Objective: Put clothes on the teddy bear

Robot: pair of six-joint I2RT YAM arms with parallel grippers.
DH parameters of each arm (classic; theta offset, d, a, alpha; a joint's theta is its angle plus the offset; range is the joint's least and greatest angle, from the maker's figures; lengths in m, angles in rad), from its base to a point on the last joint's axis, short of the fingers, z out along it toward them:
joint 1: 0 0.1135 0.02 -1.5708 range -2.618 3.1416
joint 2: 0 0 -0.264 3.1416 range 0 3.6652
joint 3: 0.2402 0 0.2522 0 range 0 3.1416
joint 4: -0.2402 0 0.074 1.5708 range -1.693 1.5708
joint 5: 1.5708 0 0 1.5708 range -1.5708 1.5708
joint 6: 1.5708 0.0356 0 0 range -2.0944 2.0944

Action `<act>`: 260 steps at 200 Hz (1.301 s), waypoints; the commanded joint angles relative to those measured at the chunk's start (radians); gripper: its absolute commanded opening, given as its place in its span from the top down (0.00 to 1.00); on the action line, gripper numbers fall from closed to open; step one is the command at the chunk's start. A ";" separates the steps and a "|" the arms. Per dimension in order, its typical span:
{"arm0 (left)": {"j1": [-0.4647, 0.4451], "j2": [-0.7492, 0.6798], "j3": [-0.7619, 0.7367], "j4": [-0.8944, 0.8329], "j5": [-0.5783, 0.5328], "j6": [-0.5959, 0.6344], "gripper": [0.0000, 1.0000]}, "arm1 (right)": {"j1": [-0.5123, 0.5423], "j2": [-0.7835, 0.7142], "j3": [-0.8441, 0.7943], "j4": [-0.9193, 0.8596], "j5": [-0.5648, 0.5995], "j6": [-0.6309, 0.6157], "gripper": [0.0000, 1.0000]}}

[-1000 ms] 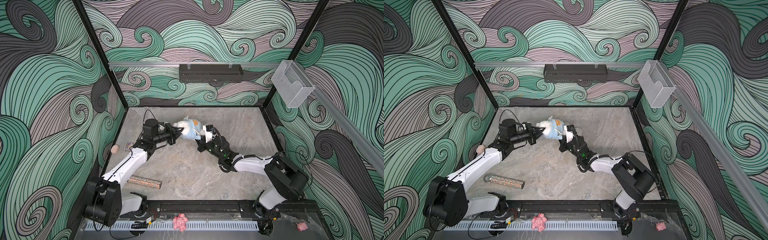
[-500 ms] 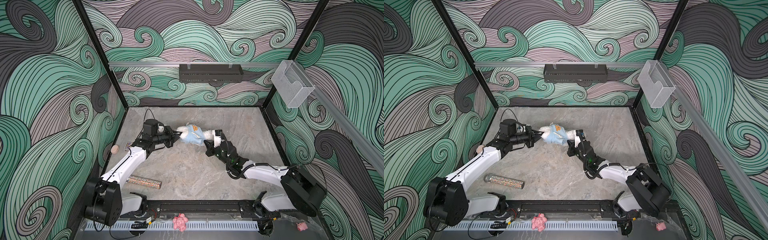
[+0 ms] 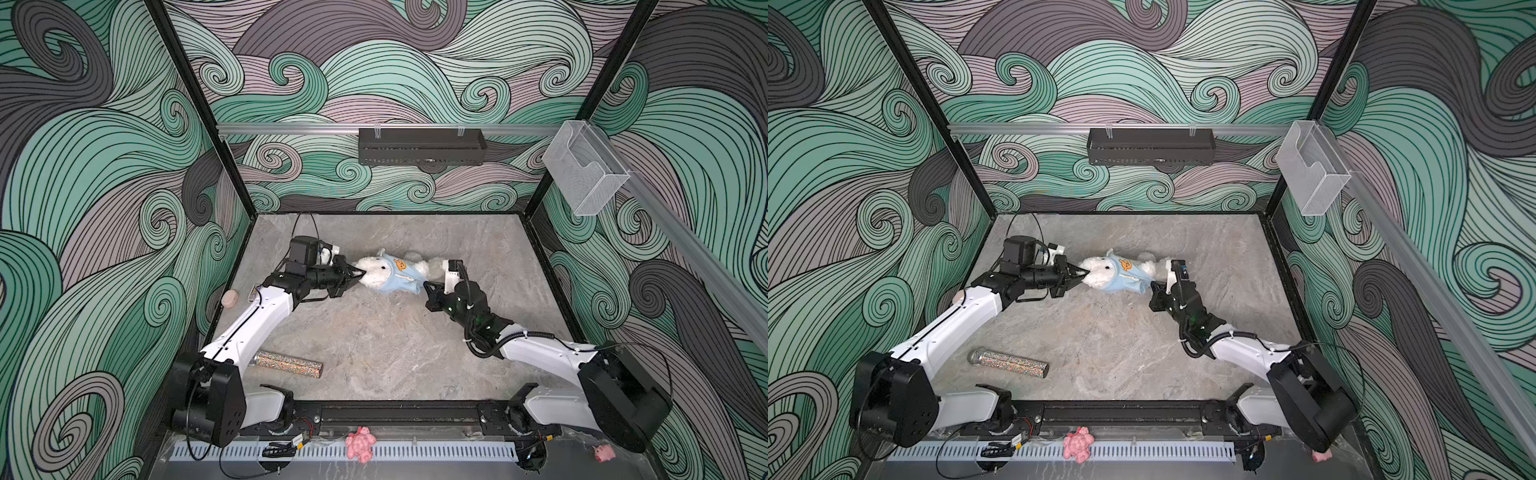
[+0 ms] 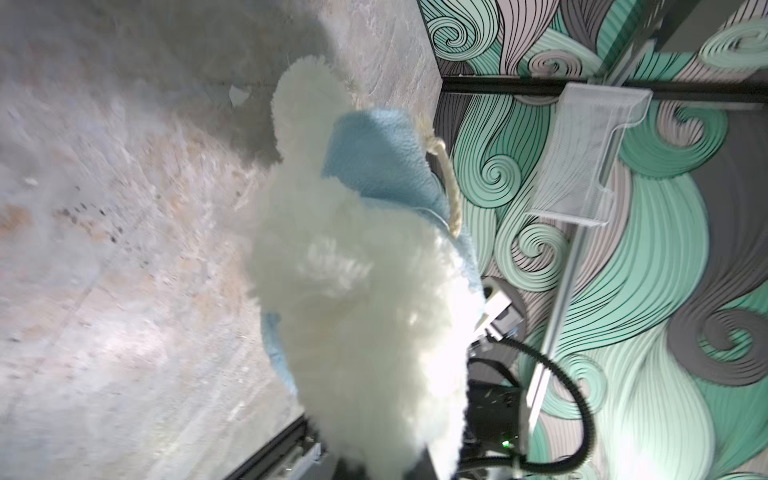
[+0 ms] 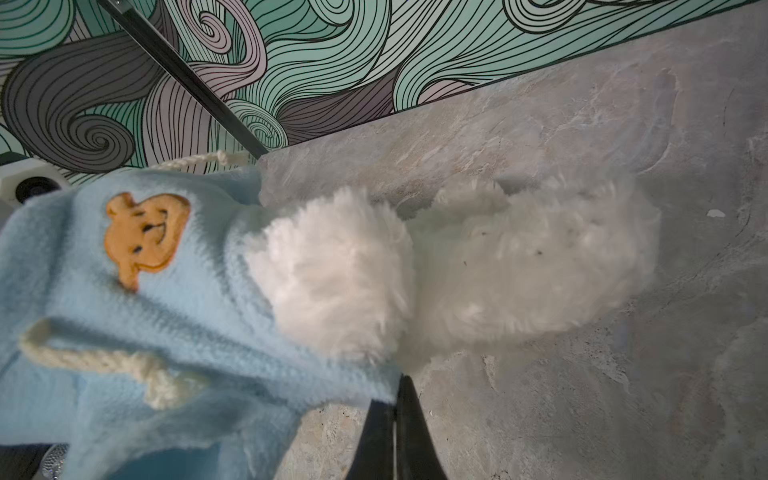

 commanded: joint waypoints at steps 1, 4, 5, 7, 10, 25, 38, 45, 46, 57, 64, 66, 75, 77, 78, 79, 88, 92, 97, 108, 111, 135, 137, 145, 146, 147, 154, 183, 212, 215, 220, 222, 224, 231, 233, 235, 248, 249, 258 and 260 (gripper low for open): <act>0.039 -0.027 0.064 -0.163 -0.137 0.301 1.00 | -0.154 0.018 -0.056 -0.191 0.185 0.077 1.00; 0.039 -0.026 0.062 -0.168 -0.143 0.311 1.00 | -0.162 0.021 -0.057 -0.190 0.179 0.082 1.00; 0.040 -0.026 0.062 -0.169 -0.144 0.315 1.00 | -0.163 0.022 -0.057 -0.190 0.176 0.082 1.00; 0.040 -0.025 0.061 -0.171 -0.145 0.322 1.00 | -0.168 0.024 -0.057 -0.190 0.173 0.084 1.00; 0.040 -0.022 0.059 -0.173 -0.149 0.331 1.00 | -0.174 0.027 -0.057 -0.188 0.166 0.086 1.00; 0.039 -0.007 0.039 -0.159 -0.145 0.348 1.00 | -0.183 0.040 -0.052 -0.185 0.143 0.090 1.00; 0.034 0.006 0.008 -0.120 -0.140 0.345 1.00 | -0.183 0.054 -0.054 -0.159 0.108 0.084 1.00; 0.033 0.014 -0.014 -0.084 -0.129 0.328 1.00 | -0.181 0.059 -0.056 -0.139 0.086 0.079 1.00; 0.033 0.015 -0.017 -0.077 -0.127 0.325 1.00 | -0.182 0.060 -0.057 -0.136 0.082 0.078 1.00; 0.028 0.025 -0.054 0.000 -0.111 0.287 1.00 | -0.180 0.069 -0.072 -0.078 0.035 0.059 1.00; 0.027 0.032 -0.078 0.049 -0.104 0.261 1.00 | -0.179 0.072 -0.075 -0.062 0.008 0.049 1.00; 0.027 0.034 -0.083 0.063 -0.101 0.256 1.00 | -0.178 0.073 -0.075 -0.062 0.000 0.046 1.00; 0.027 0.044 -0.108 0.123 -0.098 0.222 1.00 | -0.174 0.078 -0.081 -0.036 -0.044 0.024 1.00; 0.028 0.046 -0.114 0.137 -0.098 0.215 1.00 | -0.173 0.077 -0.082 -0.029 -0.053 0.019 1.00; 0.028 0.047 -0.116 0.144 -0.098 0.211 1.00 | -0.172 0.077 -0.082 -0.027 -0.057 0.018 1.00; 0.028 0.049 -0.119 0.151 -0.099 0.207 1.00 | -0.172 0.078 -0.083 -0.025 -0.060 0.017 1.00; 0.027 0.059 -0.143 0.215 -0.100 0.173 1.00 | -0.160 0.077 -0.091 -0.010 -0.083 0.009 1.00; 0.027 0.065 -0.156 0.246 -0.101 0.159 1.00 | -0.154 0.076 -0.095 0.000 -0.093 0.004 1.00; 0.025 0.072 -0.170 0.283 -0.105 0.135 1.00 | -0.144 0.078 -0.096 0.007 -0.104 -0.004 1.00; 0.010 0.090 -0.202 0.371 -0.112 0.102 1.00 | -0.118 0.092 -0.089 0.003 -0.123 -0.015 1.00; 0.004 0.095 -0.208 0.388 -0.116 0.096 1.00 | -0.111 0.097 -0.088 0.002 -0.126 -0.015 1.00; -0.053 0.160 -0.229 0.449 -0.162 0.100 0.96 | -0.038 0.158 -0.081 0.028 -0.115 -0.010 1.00; -0.057 0.166 -0.229 0.451 -0.164 0.100 0.94 | -0.033 0.163 -0.081 0.031 -0.114 -0.009 1.00; -0.067 0.186 -0.228 0.464 -0.164 0.093 0.87 | -0.015 0.186 -0.081 0.047 -0.106 -0.002 1.00; -0.067 0.189 -0.229 0.467 -0.164 0.091 0.87 | -0.012 0.189 -0.081 0.047 -0.106 -0.001 1.00; -0.068 0.191 -0.229 0.471 -0.164 0.090 0.86 | -0.010 0.190 -0.081 0.049 -0.105 -0.001 1.00; -0.074 0.205 -0.233 0.495 -0.159 0.079 0.81 | 0.001 0.212 -0.083 0.060 -0.102 0.007 1.00; -0.104 0.244 -0.252 0.589 -0.145 0.048 0.66 | 0.017 0.268 -0.087 0.103 -0.105 0.033 1.00; -0.133 0.273 -0.249 0.597 -0.153 0.066 0.51 | 0.022 0.278 -0.083 0.104 -0.101 0.037 1.00; -0.135 0.278 -0.250 0.600 -0.154 0.068 0.49 | 0.022 0.277 -0.083 0.102 -0.101 0.038 1.00; -0.136 0.285 -0.251 0.602 -0.155 0.069 0.48 | 0.021 0.274 -0.081 0.101 -0.101 0.036 1.00; -0.137 0.289 -0.250 0.605 -0.155 0.069 0.47 | 0.021 0.274 -0.081 0.099 -0.101 0.036 1.00; -0.138 0.292 -0.251 0.610 -0.154 0.069 0.46 | 0.021 0.274 -0.080 0.097 -0.100 0.034 1.00; -0.138 0.300 -0.254 0.624 -0.153 0.063 0.44 | 0.021 0.271 -0.077 0.092 -0.101 0.031 1.00; -0.138 0.304 -0.253 0.629 -0.153 0.060 0.43 | 0.021 0.271 -0.076 0.091 -0.101 0.029 1.00; -0.138 0.306 -0.254 0.635 -0.152 0.059 0.43 | 0.022 0.269 -0.075 0.088 -0.101 0.028 1.00; -0.138 0.318 -0.252 0.661 -0.148 0.048 0.36 | 0.021 0.266 -0.072 0.079 -0.098 0.022 1.00; -0.138 0.320 -0.251 0.662 -0.148 0.048 0.36 | 0.021 0.265 -0.072 0.077 -0.098 0.022 1.00; -0.138 0.324 -0.246 0.674 -0.145 0.039 0.31 | 0.022 0.261 -0.074 0.073 -0.093 0.017 1.00; -0.138 0.325 -0.244 0.676 -0.144 0.036 0.30 | 0.021 0.261 -0.074 0.072 -0.093 0.016 1.00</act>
